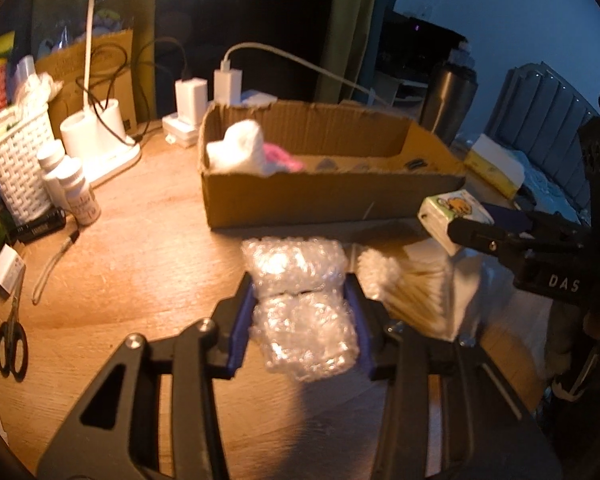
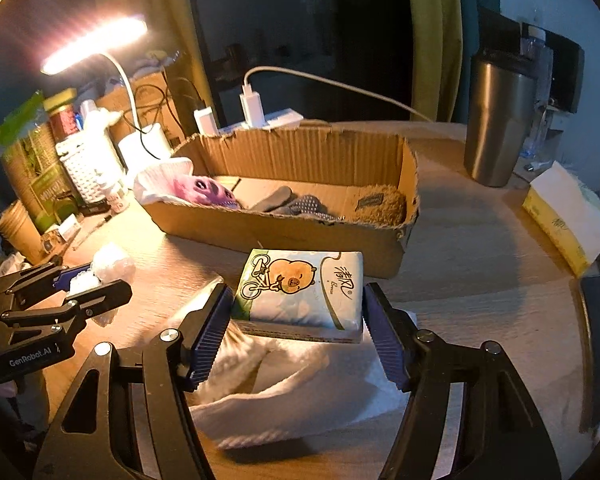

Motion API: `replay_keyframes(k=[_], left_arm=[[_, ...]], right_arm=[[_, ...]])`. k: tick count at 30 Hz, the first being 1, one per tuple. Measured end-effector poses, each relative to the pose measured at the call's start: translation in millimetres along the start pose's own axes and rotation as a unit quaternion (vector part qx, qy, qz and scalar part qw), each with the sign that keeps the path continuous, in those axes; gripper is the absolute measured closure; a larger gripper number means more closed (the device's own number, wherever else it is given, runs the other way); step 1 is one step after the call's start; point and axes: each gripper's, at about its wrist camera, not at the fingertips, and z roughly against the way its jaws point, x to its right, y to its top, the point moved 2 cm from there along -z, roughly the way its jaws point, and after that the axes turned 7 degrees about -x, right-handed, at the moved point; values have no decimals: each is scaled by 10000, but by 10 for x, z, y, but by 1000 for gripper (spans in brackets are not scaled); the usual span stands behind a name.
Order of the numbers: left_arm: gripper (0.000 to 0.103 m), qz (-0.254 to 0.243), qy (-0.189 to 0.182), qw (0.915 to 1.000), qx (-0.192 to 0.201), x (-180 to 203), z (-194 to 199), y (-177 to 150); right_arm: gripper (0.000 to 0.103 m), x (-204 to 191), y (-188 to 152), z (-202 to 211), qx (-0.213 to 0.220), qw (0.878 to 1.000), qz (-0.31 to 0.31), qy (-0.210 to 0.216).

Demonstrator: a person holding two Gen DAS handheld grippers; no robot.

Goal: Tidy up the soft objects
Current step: 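Carry the bubble-wrap and tissue pack over the cardboard box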

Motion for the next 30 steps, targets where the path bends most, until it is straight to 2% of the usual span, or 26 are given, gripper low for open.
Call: replay_keyframes(k=[10,18,30], left_arm=[[59,-183,-55,9985,519,198,378,116],[59,-340,32,9964,773,384,563,281],[59,-664,119,9918,1085,758,711,574]], right_arm=[[33,50,10,426,505,9987,-25,88],[33,176,98,762,918,9957,-30,116],[33,419,160,1029,1349,9906,-54,201]])
